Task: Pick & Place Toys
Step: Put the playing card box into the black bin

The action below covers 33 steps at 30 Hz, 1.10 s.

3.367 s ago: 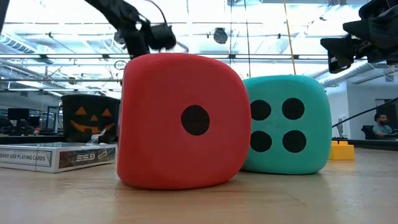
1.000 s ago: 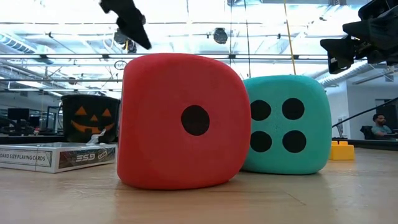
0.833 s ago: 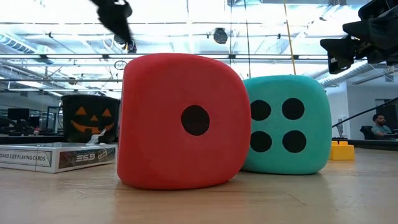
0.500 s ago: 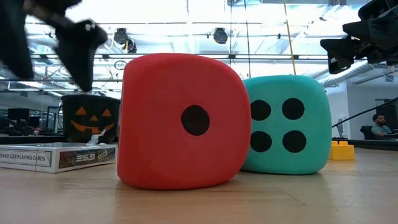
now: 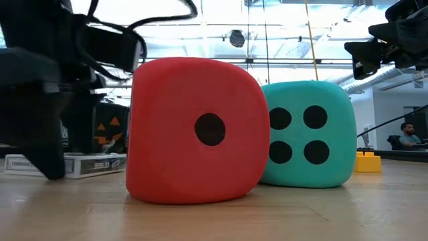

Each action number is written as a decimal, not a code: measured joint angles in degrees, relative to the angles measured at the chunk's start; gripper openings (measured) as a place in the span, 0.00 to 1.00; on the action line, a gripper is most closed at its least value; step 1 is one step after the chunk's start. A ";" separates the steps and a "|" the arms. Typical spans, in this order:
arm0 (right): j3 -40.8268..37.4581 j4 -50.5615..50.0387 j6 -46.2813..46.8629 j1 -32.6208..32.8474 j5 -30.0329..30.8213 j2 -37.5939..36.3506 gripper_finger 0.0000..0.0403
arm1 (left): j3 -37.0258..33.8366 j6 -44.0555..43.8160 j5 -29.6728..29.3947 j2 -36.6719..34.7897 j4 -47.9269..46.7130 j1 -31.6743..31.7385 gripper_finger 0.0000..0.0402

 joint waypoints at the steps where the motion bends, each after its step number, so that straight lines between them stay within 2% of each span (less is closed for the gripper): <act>1: 0.00 0.02 0.00 -0.02 -0.01 0.00 0.47 | -0.08 -0.80 -0.07 -0.22 -0.30 0.37 0.98; 5: 0.01 0.02 0.00 -0.01 0.01 0.00 0.46 | -0.23 0.40 -1.03 -0.51 -1.14 1.90 0.98; 12: 0.02 0.01 0.00 -0.01 0.01 0.00 0.47 | -0.28 8.72 -0.60 -4.87 -2.67 5.31 0.98; 19: 0.00 0.02 -0.02 0.00 0.01 0.00 0.47 | -0.26 19.40 3.78 -10.94 -4.76 8.31 0.98; 23: 0.01 0.02 -0.01 0.00 0.01 0.01 0.46 | -0.26 24.09 9.91 -10.97 -4.67 10.13 0.98; 25: 0.02 0.01 0.00 -0.01 0.01 0.02 0.47 | -0.25 26.21 10.77 -10.61 -4.14 10.53 0.98; 29: 0.02 0.02 0.00 0.00 0.01 0.00 0.46 | -1.69 28.10 10.85 -10.20 -3.64 11.26 0.98; 33: 0.00 0.00 0.00 0.00 0.01 0.00 0.47 | -5.07 25.96 11.27 -10.23 -3.00 12.29 0.98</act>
